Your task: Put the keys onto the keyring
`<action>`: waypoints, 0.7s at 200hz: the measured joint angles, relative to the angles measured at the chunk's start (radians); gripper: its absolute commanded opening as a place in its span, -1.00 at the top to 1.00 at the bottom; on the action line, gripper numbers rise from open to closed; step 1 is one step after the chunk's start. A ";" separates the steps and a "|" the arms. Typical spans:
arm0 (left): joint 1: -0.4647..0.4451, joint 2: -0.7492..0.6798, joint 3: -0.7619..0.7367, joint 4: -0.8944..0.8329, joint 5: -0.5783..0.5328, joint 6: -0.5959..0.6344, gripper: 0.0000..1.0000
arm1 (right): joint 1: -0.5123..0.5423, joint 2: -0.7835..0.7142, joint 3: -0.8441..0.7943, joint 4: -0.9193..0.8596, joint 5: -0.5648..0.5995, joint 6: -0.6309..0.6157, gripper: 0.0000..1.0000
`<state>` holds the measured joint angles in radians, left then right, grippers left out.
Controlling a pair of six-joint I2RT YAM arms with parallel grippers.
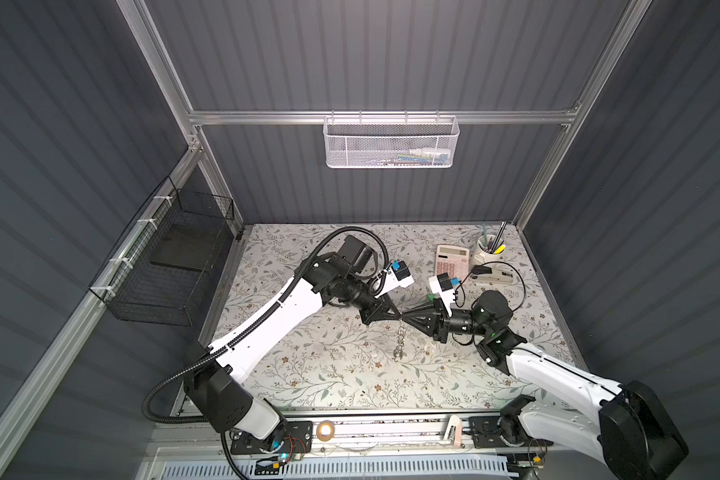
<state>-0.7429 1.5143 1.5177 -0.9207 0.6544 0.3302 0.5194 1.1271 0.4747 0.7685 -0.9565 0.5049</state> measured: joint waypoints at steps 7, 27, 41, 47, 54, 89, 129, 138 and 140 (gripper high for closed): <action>0.002 0.000 0.000 0.000 -0.003 0.000 1.00 | 0.000 0.005 0.002 -0.001 -0.003 -0.002 0.96; 0.003 0.000 0.000 -0.001 -0.008 0.000 1.00 | 0.000 0.009 0.005 -0.002 -0.005 -0.011 1.00; 0.003 0.000 0.000 -0.001 -0.009 0.000 1.00 | 0.000 0.009 0.005 -0.004 -0.005 -0.015 1.00; 0.003 0.000 0.000 -0.001 -0.009 -0.001 1.00 | 0.000 0.009 0.005 -0.005 -0.005 -0.016 1.00; 0.003 0.000 -0.001 -0.001 -0.010 -0.001 1.00 | 0.000 0.009 0.005 -0.007 -0.004 -0.016 1.00; 0.003 -0.013 -0.034 0.036 -0.016 -0.025 0.91 | 0.000 0.008 0.006 -0.027 0.004 -0.023 1.00; 0.016 -0.113 -0.146 0.172 -0.019 -0.100 0.65 | 0.007 -0.002 0.006 -0.049 0.015 -0.027 1.00; 0.031 -0.144 -0.172 0.211 -0.006 -0.123 0.60 | 0.007 -0.010 0.006 -0.054 0.020 -0.026 1.00; 0.036 -0.152 -0.180 0.223 -0.001 -0.129 0.59 | 0.007 -0.012 0.006 -0.055 0.020 -0.027 1.00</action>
<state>-0.7067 1.3624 1.3380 -0.6979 0.6537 0.2008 0.5262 1.1152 0.4805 0.7136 -0.9363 0.4782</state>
